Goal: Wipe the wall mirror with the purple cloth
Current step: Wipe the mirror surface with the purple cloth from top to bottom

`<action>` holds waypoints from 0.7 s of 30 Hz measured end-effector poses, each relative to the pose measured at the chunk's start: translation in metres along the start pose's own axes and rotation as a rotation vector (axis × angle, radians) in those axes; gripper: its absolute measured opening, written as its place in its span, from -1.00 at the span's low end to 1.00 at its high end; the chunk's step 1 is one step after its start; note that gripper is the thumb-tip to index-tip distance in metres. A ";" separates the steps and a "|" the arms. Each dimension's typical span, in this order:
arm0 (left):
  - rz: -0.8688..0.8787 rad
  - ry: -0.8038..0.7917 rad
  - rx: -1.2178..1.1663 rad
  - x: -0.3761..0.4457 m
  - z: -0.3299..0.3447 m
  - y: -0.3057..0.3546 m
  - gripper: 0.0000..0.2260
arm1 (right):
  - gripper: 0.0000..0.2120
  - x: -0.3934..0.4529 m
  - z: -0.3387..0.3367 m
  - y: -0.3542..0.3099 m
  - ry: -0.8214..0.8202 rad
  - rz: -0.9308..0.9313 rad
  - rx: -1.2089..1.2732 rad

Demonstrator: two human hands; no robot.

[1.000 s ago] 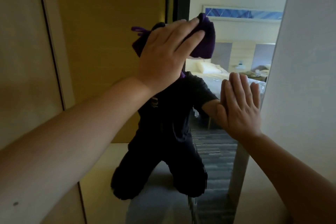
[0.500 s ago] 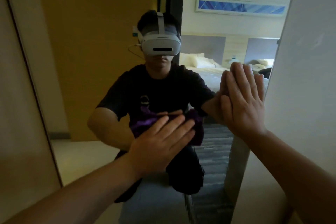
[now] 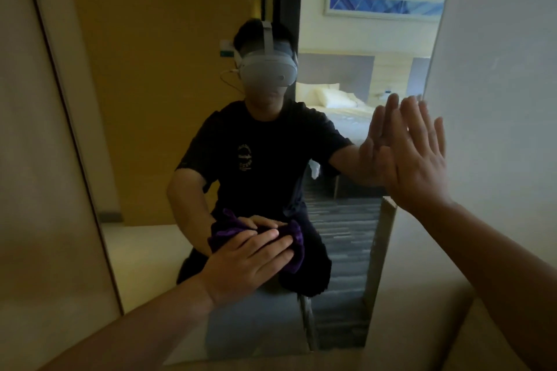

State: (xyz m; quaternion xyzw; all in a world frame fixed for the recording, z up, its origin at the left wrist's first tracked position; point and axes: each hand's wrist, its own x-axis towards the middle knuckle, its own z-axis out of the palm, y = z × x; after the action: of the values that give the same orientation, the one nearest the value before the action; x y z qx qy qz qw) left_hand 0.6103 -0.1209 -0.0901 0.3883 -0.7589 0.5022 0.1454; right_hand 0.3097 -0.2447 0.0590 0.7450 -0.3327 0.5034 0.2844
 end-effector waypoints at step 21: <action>-0.134 0.251 0.140 0.211 -0.048 -0.065 -0.59 | -0.51 -0.004 0.019 0.035 0.063 -0.092 0.083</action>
State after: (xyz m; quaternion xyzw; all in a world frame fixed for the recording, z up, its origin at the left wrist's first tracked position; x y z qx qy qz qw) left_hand 0.5116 -0.1846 0.1025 0.3812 -0.6704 0.5876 0.2449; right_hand 0.2915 -0.2795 0.0519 0.7542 -0.2679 0.5265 0.2866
